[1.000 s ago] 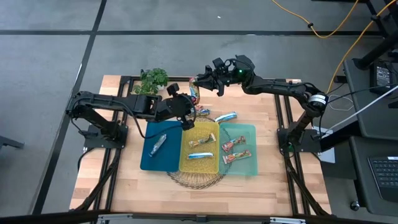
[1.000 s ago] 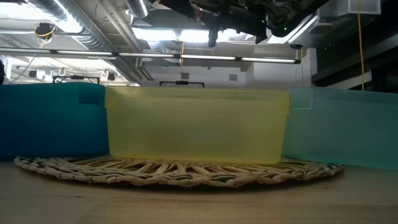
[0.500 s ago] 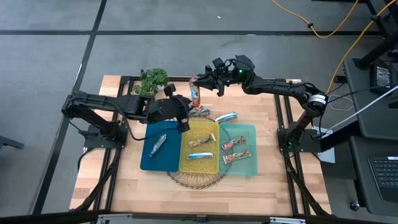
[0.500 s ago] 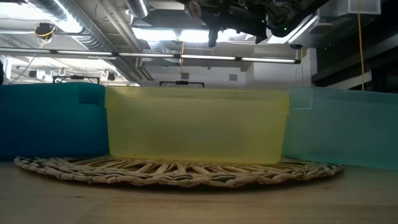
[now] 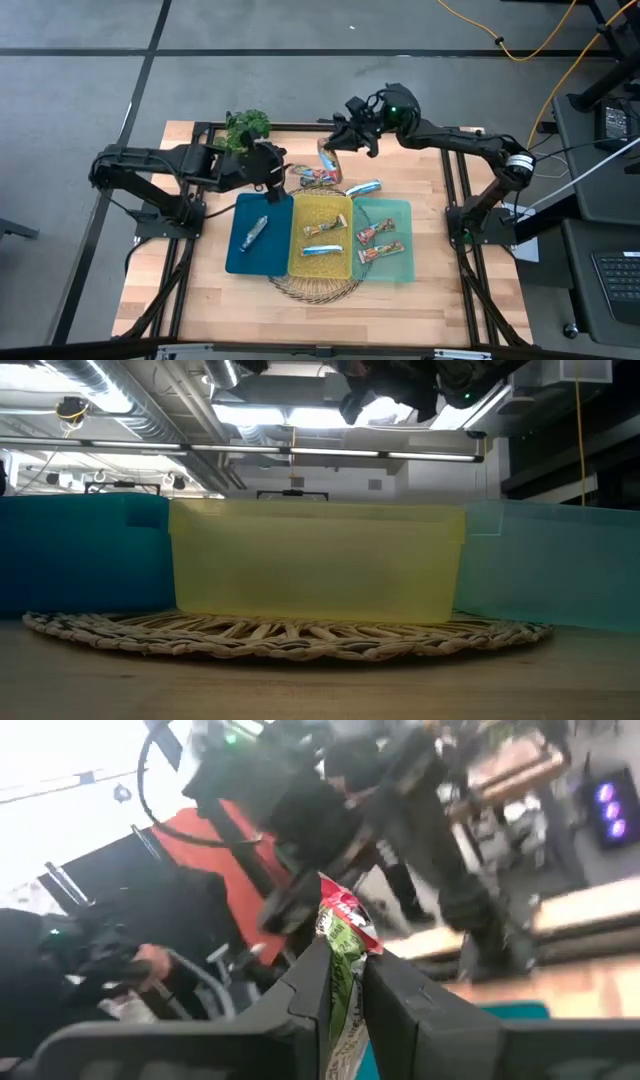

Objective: Pick and place Granola Bars by type
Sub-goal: Put the red granola bar into the green bin

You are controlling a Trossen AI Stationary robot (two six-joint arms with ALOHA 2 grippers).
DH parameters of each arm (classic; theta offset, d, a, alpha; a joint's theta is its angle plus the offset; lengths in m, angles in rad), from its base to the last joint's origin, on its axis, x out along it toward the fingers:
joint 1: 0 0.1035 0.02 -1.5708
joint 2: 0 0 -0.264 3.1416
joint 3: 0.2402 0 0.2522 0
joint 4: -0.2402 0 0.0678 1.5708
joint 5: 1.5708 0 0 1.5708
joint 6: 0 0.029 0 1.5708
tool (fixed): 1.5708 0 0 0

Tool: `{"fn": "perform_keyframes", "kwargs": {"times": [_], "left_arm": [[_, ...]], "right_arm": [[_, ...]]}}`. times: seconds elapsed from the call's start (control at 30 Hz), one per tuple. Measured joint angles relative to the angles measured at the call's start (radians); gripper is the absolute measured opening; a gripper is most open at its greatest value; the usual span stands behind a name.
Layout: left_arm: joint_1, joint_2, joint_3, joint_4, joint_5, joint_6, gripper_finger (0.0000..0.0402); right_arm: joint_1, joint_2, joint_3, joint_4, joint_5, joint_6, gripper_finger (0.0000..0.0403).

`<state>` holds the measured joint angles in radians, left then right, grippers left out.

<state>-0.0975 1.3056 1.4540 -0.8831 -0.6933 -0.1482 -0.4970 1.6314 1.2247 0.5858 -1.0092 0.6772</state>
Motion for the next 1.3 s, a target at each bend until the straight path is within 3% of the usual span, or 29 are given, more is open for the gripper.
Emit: {"fn": "perform_keyframes", "kwargs": {"times": [0.17, 0.23, 0.4, 0.6, 0.73, 0.97, 1.3], "left_arm": [[0.038, -0.001, -0.038, -0.113, 0.012, -0.120, 0.0151], [0.053, 0.001, -0.057, -0.160, 0.015, -0.170, 0.0151], [0.080, 0.001, -0.124, -0.180, 0.015, -0.215, 0.0150], [0.113, 0.000, -0.175, -0.163, 0.014, -0.181, 0.0148], [0.138, 0.001, -0.193, -0.161, 0.014, -0.141, 0.0148], [0.153, 0.001, -0.193, -0.135, 0.013, -0.053, 0.0146], [0.151, 0.001, -0.194, -0.129, 0.031, -0.021, 0.0143]], "right_arm": [[0.034, -0.080, 0.000, -0.348, -0.019, -0.127, 0.0055], [0.056, -0.122, 0.000, -0.543, 0.027, -0.224, 0.0055], [0.125, -0.229, 0.000, -1.030, 0.337, -0.397, 0.0055], [0.242, -0.311, 0.000, -1.342, 0.681, -0.359, 0.0055], [0.317, -0.321, -0.006, -1.427, 0.857, -0.286, 0.0055], [0.415, -0.302, -0.133, -1.400, 1.005, -0.231, 0.0055], [0.443, -0.295, -0.422, -1.157, 1.011, -0.164, 0.0055]]}}
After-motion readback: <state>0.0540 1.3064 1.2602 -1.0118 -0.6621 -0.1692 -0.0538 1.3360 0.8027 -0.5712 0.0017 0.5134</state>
